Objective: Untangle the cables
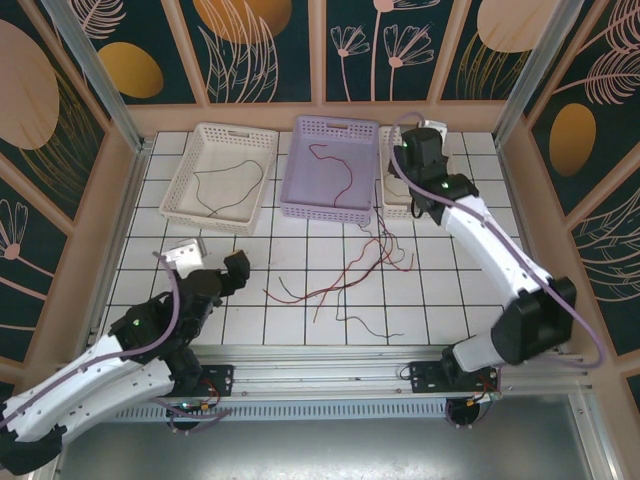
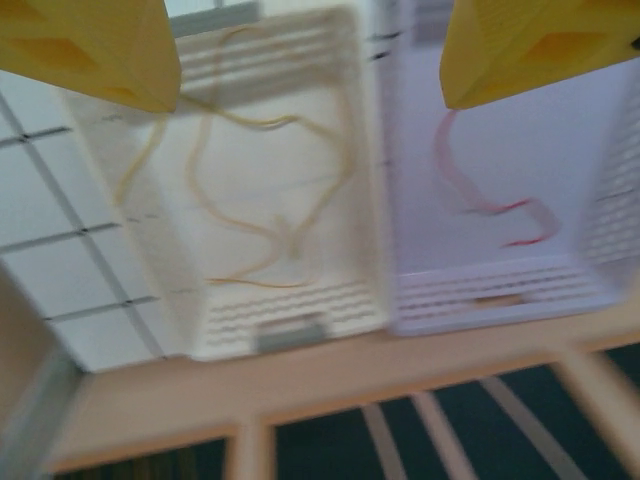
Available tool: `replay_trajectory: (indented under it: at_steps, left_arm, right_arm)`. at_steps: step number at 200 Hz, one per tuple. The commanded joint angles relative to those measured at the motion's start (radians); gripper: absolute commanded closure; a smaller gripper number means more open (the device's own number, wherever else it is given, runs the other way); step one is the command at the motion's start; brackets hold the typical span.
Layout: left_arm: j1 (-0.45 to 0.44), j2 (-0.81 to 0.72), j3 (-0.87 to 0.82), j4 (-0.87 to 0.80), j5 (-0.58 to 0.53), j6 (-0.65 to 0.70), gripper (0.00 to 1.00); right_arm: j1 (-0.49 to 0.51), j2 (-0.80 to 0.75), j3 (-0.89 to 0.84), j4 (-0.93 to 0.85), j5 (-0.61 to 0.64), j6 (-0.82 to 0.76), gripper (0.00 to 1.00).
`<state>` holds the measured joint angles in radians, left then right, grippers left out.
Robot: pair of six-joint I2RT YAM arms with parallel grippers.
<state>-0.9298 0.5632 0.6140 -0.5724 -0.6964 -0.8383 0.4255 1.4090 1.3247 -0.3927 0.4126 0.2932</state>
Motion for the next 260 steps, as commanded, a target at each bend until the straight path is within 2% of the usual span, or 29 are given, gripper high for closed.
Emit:
replay_trajectory:
  at_steps: [1, 16, 31, 64, 105, 157, 194, 230, 260]
  left_arm:
    - [-0.002, 0.082, -0.037, 0.089, 0.097, 0.020, 0.01]
    - [-0.002, 0.160, -0.054, 0.143, 0.153, 0.028, 0.01]
    - [-0.003, 0.232, -0.060, 0.192, 0.195, 0.033, 0.01]
    - [-0.002, 0.330, -0.065, 0.286, 0.257, 0.050, 0.01]
    - [-0.003, 0.380, -0.089, 0.350, 0.303, 0.040, 0.02]
    - [-0.003, 0.372, -0.132, 0.382, 0.317, 0.003, 0.02]
    - [-0.002, 0.386, -0.140, 0.397, 0.329, -0.006, 0.01]
    - [-0.002, 0.403, -0.140, 0.412, 0.337, -0.007, 0.01]
    - [-0.002, 0.443, -0.134, 0.442, 0.356, -0.011, 0.02]
  right_arm:
    - [0.036, -0.105, -0.103, -0.026, -0.243, -0.001, 0.30]
    - [0.065, -0.160, -0.191, -0.025, -0.349, 0.027, 0.29]
    - [0.114, -0.211, -0.296, -0.012, -0.391, 0.064, 0.30]
    - [0.214, -0.288, -0.507, 0.020, -0.393, 0.148, 0.33]
    - [0.218, -0.288, -0.690, 0.099, -0.406, 0.193, 0.39]
    - [0.214, -0.187, -0.718, 0.214, -0.402, 0.189, 0.49]
    - [0.161, -0.126, -0.717, 0.253, -0.402, 0.177, 0.57]
    - [0.142, -0.084, -0.711, 0.258, -0.351, 0.166, 0.58]
    - [0.142, -0.046, -0.709, 0.291, -0.356, 0.164, 0.59]
